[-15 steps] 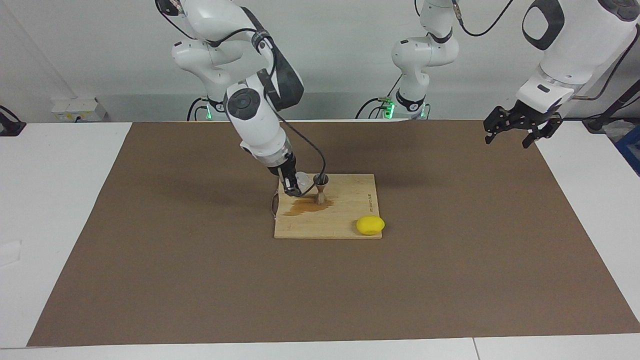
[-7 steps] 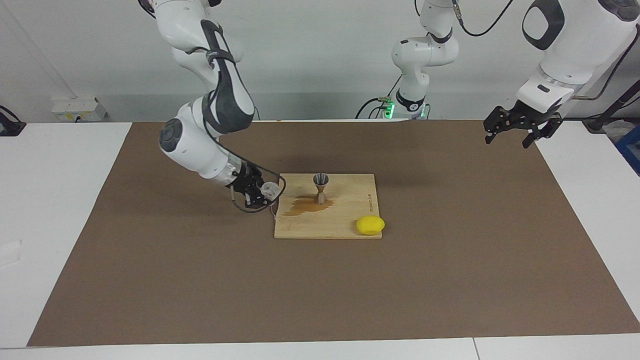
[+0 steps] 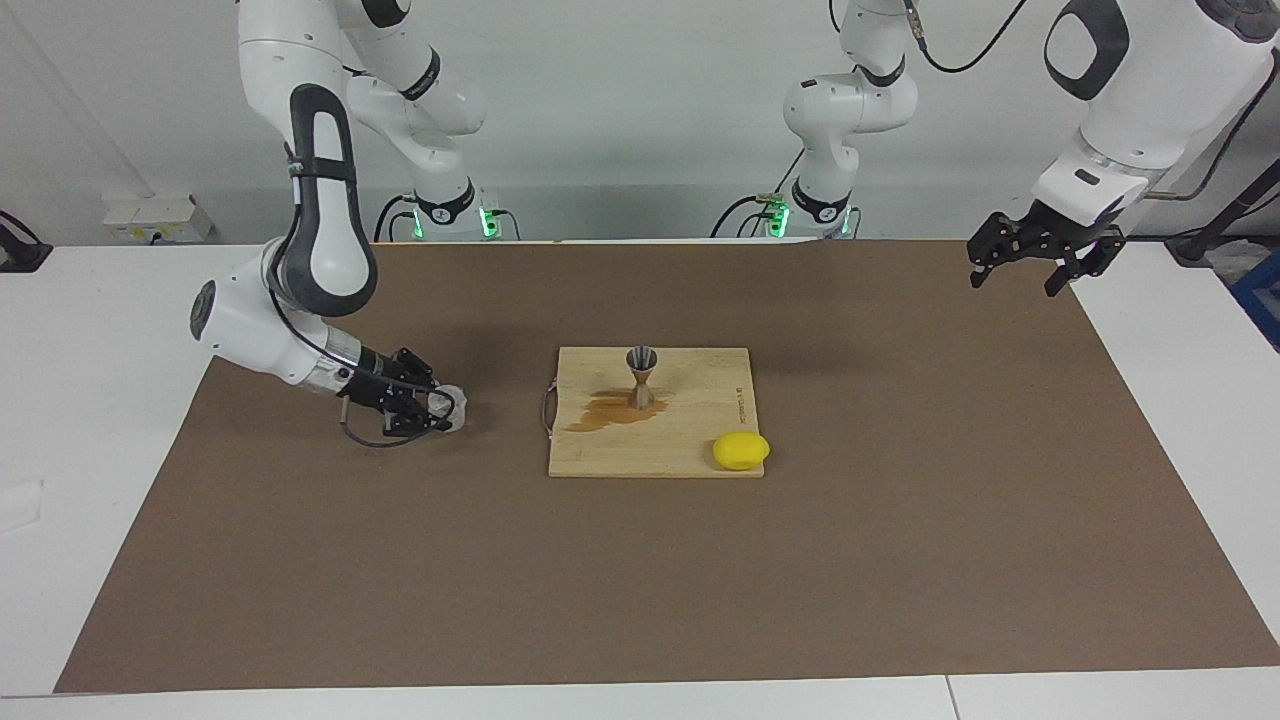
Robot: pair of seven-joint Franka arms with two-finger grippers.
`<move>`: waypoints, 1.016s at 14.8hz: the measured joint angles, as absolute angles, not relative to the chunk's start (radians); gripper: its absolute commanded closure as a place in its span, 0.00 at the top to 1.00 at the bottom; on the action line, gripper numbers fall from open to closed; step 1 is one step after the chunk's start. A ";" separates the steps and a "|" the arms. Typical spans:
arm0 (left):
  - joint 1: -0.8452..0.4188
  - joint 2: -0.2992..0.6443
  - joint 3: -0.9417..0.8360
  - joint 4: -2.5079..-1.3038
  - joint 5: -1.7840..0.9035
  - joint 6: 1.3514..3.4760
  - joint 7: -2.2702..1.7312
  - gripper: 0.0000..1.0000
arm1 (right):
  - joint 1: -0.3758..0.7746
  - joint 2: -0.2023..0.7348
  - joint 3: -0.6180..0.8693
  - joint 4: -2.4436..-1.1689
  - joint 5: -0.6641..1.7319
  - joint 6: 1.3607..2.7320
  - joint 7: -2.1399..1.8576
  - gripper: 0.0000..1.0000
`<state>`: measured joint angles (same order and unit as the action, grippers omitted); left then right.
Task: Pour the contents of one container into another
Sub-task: 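Carry the glass cup back toward its starting spot with the right gripper, then lower the glass cup onto the table and open the right gripper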
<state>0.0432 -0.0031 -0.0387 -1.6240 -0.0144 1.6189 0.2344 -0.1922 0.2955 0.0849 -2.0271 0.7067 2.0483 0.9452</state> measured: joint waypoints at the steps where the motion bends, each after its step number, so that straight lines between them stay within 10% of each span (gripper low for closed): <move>1: 0.043 -0.003 -0.039 -1.624 -0.014 1.619 0.234 1.00 | -0.208 0.307 0.085 -2.027 0.707 2.046 0.929 0.00; 3: 0.043 -0.003 -0.039 -1.624 -0.014 1.619 0.234 1.00 | -0.233 0.324 0.085 -2.029 0.707 2.045 0.893 0.18; 5: 0.043 -0.003 -0.039 -1.624 -0.014 1.619 0.234 1.00 | -0.251 0.329 0.085 -2.040 0.707 2.046 0.876 0.88; 6: 0.043 -0.003 -0.039 -1.624 -0.014 1.619 0.234 1.00 | -0.256 0.328 0.085 -2.047 0.711 2.047 0.871 0.96; 15: 0.043 -0.003 -0.039 -1.624 -0.014 1.619 0.234 1.00 | -0.253 0.245 0.088 -2.066 0.710 2.064 0.851 0.99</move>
<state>0.0432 -0.0031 -0.0387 -1.6240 -0.0144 1.6188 0.2344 -0.2532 0.2449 0.0883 -2.0658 0.7102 2.0643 0.8512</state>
